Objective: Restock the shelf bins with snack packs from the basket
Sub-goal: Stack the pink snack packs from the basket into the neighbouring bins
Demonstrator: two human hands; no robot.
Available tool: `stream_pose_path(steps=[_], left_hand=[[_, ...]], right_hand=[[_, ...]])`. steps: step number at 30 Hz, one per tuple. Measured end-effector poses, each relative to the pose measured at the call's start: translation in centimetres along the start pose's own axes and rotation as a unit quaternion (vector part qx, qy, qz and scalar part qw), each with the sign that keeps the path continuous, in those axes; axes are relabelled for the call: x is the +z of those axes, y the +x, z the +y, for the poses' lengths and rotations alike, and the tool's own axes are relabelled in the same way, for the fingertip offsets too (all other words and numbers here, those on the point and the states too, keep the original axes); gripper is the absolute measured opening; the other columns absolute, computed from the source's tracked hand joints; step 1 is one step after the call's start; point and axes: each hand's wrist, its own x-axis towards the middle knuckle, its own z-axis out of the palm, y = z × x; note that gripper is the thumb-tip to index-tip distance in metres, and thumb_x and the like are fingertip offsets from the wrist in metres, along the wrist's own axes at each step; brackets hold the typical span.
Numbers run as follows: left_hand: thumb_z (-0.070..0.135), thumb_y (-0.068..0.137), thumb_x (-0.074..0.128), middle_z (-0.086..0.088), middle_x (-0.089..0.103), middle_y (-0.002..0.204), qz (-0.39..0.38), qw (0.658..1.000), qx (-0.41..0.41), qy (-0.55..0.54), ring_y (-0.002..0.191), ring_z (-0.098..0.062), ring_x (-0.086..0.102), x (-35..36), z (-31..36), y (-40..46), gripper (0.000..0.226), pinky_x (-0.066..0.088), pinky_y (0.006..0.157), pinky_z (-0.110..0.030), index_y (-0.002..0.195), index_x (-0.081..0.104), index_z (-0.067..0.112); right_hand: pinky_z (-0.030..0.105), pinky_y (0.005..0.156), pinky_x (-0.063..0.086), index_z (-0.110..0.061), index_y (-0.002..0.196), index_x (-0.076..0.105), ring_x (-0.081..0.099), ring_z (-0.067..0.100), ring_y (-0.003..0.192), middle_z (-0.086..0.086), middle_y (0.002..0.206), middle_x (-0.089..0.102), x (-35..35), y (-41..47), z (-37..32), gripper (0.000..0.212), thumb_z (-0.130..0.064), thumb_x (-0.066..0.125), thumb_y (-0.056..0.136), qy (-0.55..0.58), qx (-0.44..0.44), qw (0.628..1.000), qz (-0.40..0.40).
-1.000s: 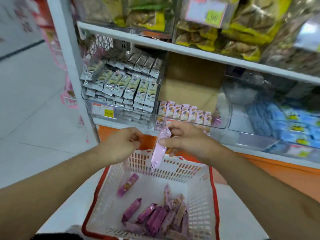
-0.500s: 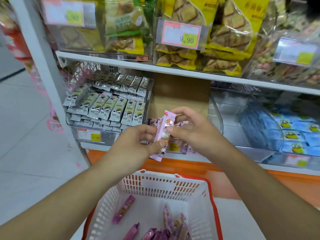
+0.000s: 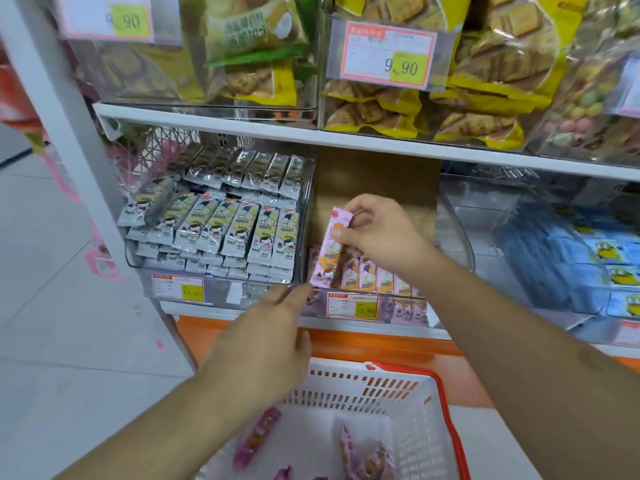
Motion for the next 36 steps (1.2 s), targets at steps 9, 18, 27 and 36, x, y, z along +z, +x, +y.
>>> stream_pose_path(steps=[9, 18, 27, 36], left_hand=[[0.031, 0.097, 0.052, 0.016, 0.035, 0.150, -0.010, 1.000, 0.008, 0.005, 0.129, -0.016, 0.054, -0.1, -0.6, 0.2, 0.069, 0.055, 0.097, -0.039, 0.159, 0.023, 0.036], [0.033, 0.098, 0.054, 0.019, 0.035, 0.153, -0.008, 0.999, 0.016, -0.031, 0.126, -0.010, 0.055, -0.1, -1.0, -0.1, 0.069, 0.052, 0.102, -0.034, 0.160, 0.022, 0.039], [0.037, 0.096, 0.059, 0.019, 0.064, 0.112, -0.006, 0.998, -0.022, -0.060, 0.101, -0.004, 0.063, -0.4, -2.3, -1.9, 0.029, 0.055, 0.090, -0.033, 0.125, 0.058, 0.036], [0.037, 0.092, 0.060, -0.003, 0.072, 0.119, -0.072, 0.988, -0.122, -0.057, 0.109, -0.022, 0.067, 5.1, -8.8, -5.5, 0.029, 0.053, 0.095, -0.036, 0.115, 0.067, 0.022]], right_hand=[[0.036, 0.079, 0.057, -0.033, 0.088, 0.066, 0.066, 0.013, 0.080, -0.009, 0.087, 0.070, 4.1, 2.0, 3.3, 0.022, -0.030, 0.088, 0.084, -0.132, -0.013, 0.990, -0.050], [0.045, 0.100, 0.050, -0.027, 0.123, 0.068, 0.056, 0.023, 0.113, -0.011, 0.104, 0.063, 3.6, 1.4, 3.1, 0.048, -0.055, 0.079, 0.085, -0.233, -0.034, 0.972, -0.016], [0.035, 0.094, 0.052, -0.026, 0.109, 0.070, 0.058, 0.008, 0.100, -0.016, 0.098, 0.064, 0.3, -3.2, -0.4, 0.017, -0.036, 0.070, 0.095, -0.208, -0.109, 0.971, 0.035], [0.017, 0.072, 0.050, -0.019, 0.099, 0.071, 0.065, 0.011, 0.083, -0.003, 0.093, 0.072, 6.4, -14.0, 4.7, 0.004, -0.019, 0.067, 0.100, -0.216, -0.059, 0.941, -0.252]])
